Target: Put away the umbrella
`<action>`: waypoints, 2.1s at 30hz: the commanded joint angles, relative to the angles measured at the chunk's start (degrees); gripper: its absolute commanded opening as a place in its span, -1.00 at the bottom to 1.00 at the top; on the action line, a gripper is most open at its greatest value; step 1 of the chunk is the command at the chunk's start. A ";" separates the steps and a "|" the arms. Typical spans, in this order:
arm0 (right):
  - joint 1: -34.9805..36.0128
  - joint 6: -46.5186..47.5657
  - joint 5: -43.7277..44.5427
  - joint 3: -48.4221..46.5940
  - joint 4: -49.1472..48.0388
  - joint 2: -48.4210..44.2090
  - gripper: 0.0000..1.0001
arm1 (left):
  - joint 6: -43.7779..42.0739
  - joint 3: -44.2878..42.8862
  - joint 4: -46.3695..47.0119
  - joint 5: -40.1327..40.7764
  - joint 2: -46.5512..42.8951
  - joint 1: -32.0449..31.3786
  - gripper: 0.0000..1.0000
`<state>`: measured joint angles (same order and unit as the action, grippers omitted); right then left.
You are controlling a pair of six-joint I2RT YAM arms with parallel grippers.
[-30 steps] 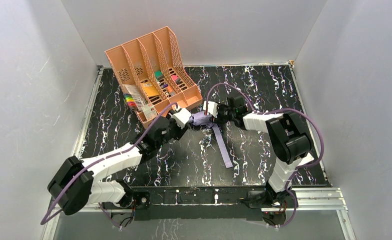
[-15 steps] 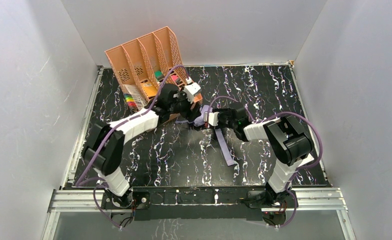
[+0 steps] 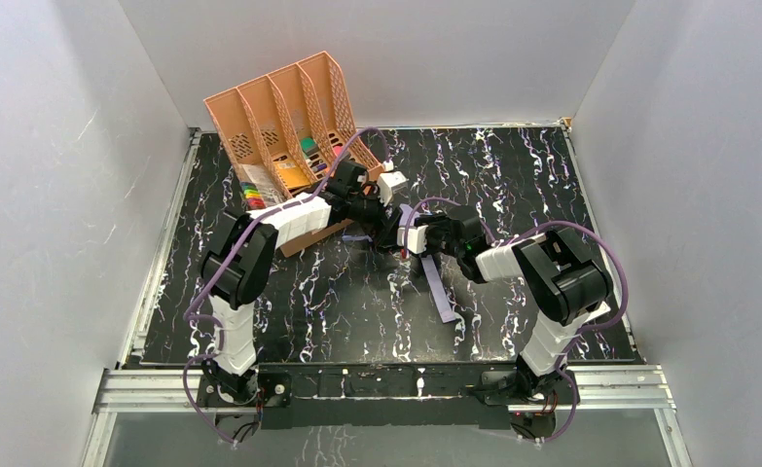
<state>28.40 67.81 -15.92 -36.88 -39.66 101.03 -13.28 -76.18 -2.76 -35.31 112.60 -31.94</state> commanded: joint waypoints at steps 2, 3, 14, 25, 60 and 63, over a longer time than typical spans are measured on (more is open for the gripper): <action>-0.02 0.75 1.98 2.87 9.10 1.03 -0.69 | -2.28 -3.57 -3.61 -2.80 2.99 0.56 0.53; -0.01 0.74 2.03 2.91 9.08 1.03 -0.69 | -2.69 -3.90 -3.85 -2.62 3.48 0.69 0.53; 0.05 0.92 0.13 2.67 12.10 0.15 -0.72 | -7.13 -6.08 -2.57 3.55 0.69 0.89 0.49; 0.31 1.56 -1.37 3.42 13.91 -1.94 -0.73 | -7.79 -7.04 -1.70 1.36 1.88 1.01 0.50; 2.67 -0.81 -2.72 3.55 10.31 -4.63 -0.71 | -5.31 -0.84 -5.28 4.63 7.40 0.84 -0.67; 2.70 -3.32 -3.35 2.91 10.89 -5.81 -0.50 | -5.01 -0.65 -5.82 7.13 7.59 0.45 -0.93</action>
<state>30.41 69.45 -15.51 -34.65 -36.27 96.86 -19.64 -76.53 -5.02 -34.15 117.49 -31.38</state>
